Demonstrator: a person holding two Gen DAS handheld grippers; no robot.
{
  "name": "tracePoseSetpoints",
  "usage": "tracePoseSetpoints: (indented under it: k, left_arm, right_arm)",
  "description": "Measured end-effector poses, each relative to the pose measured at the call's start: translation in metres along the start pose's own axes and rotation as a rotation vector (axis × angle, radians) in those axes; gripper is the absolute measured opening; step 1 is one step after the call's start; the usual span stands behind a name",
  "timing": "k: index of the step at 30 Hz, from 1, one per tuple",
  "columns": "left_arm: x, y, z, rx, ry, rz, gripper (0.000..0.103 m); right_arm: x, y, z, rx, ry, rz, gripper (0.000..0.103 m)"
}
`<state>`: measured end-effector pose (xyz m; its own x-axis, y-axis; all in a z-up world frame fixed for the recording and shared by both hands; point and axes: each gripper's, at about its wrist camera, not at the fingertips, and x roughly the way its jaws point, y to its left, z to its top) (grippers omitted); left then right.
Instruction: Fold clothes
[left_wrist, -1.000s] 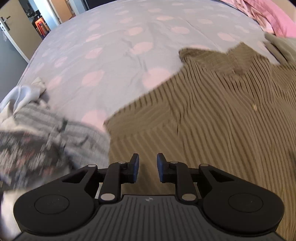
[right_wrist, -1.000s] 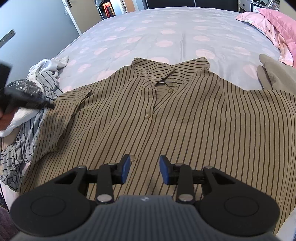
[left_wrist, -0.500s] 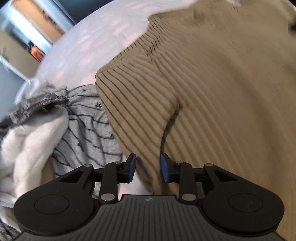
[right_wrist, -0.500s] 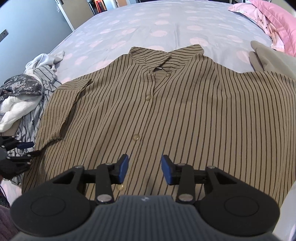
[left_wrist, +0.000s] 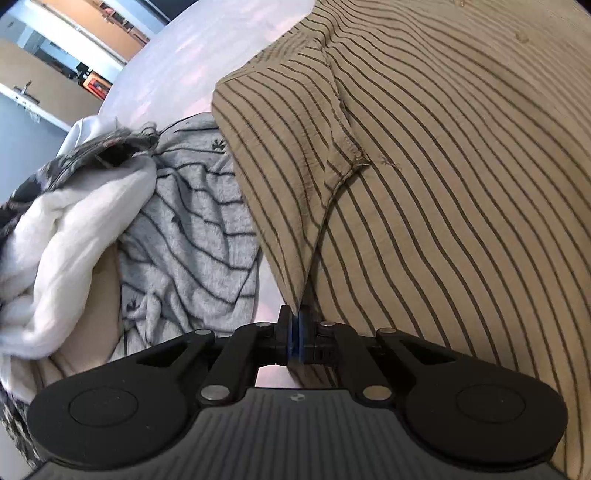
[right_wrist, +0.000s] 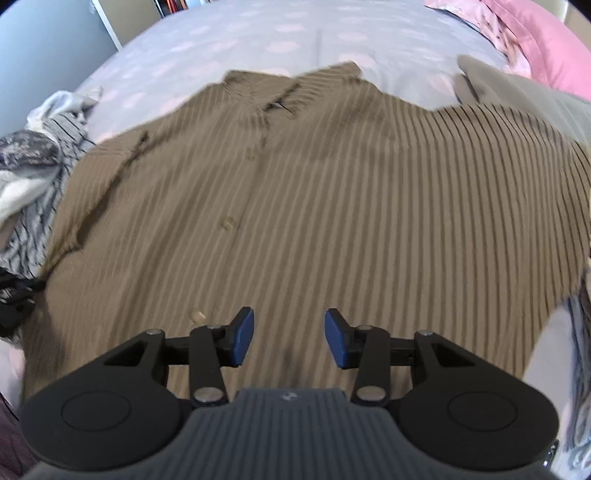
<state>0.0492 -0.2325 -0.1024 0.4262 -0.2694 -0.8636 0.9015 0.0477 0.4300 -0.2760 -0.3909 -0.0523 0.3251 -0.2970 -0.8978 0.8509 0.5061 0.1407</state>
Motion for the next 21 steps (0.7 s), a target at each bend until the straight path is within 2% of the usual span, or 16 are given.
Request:
tracePoseSetpoints:
  k: [3, 8, 16, 21]
  left_arm:
    - [-0.012, 0.006, -0.012, -0.059, 0.008, -0.052, 0.020]
    - [-0.027, 0.012, -0.036, -0.146, 0.040, -0.109, 0.020]
    - [-0.033, 0.001, -0.075, -0.200, 0.187, -0.253, 0.022]
    - [-0.031, -0.018, -0.092, -0.198, 0.307, -0.295, 0.022]
  right_arm:
    - [0.003, -0.015, -0.014, 0.028, 0.034, -0.013, 0.047]
    - [0.002, -0.037, -0.040, 0.071, 0.088, -0.047, 0.047]
    - [-0.012, -0.044, -0.075, 0.073, 0.093, -0.064, 0.047]
    - [-0.021, -0.040, -0.081, 0.050, 0.073, -0.069, 0.048]
